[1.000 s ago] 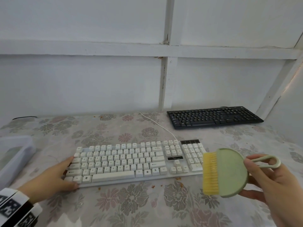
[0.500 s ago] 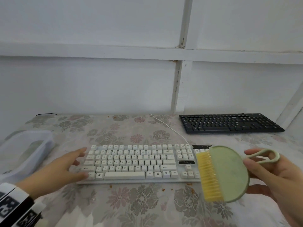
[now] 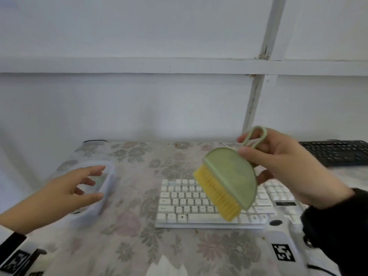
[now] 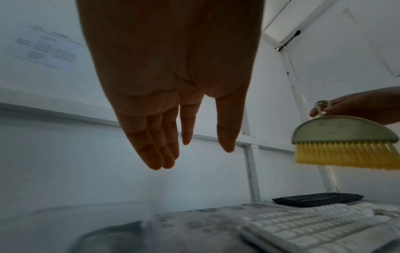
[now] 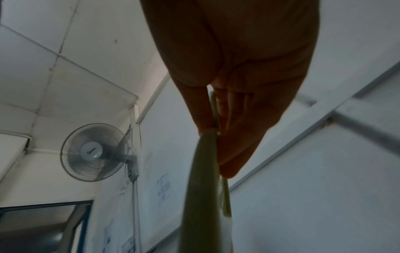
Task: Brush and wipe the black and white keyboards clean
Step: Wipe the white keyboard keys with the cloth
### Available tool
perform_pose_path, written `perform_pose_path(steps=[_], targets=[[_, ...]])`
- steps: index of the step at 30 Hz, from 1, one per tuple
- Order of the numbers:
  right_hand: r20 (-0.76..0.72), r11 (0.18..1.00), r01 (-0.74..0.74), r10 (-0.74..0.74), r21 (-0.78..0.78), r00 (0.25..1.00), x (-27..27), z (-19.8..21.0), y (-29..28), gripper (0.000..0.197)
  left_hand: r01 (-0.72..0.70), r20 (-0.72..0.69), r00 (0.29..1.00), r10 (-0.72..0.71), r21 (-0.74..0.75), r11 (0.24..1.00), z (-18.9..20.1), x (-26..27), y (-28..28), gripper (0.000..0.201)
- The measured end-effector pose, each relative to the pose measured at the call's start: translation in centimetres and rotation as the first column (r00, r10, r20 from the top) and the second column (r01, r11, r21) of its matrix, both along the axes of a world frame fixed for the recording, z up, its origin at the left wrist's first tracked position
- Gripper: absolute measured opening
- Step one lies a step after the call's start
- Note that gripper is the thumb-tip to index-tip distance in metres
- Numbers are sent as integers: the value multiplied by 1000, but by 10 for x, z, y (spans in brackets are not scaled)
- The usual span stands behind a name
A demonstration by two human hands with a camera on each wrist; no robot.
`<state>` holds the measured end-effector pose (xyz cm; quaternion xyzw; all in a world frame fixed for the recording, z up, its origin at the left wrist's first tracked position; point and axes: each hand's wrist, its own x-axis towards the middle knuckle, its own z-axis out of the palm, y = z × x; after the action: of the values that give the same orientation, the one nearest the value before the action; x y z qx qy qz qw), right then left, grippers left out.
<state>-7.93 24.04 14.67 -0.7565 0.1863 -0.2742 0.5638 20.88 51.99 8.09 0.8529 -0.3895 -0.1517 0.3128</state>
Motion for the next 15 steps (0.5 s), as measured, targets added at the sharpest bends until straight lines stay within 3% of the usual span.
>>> perform_pose_path(steps=[5, 9, 15], targets=[[-86, 991, -129, 132, 33, 988, 109, 3, 38, 6, -17, 3, 1000, 17, 8, 1000, 1, 48, 46, 73], [-110, 963, -216, 235, 159, 966, 191, -5, 71, 6, -25, -36, 999, 22, -84, 996, 1, 78, 64, 72], [-193, 903, -288, 360, 319, 913, 286, -38, 110, 9, -7, -88, 996, -10, -186, 982, -3, 117, 71, 89]])
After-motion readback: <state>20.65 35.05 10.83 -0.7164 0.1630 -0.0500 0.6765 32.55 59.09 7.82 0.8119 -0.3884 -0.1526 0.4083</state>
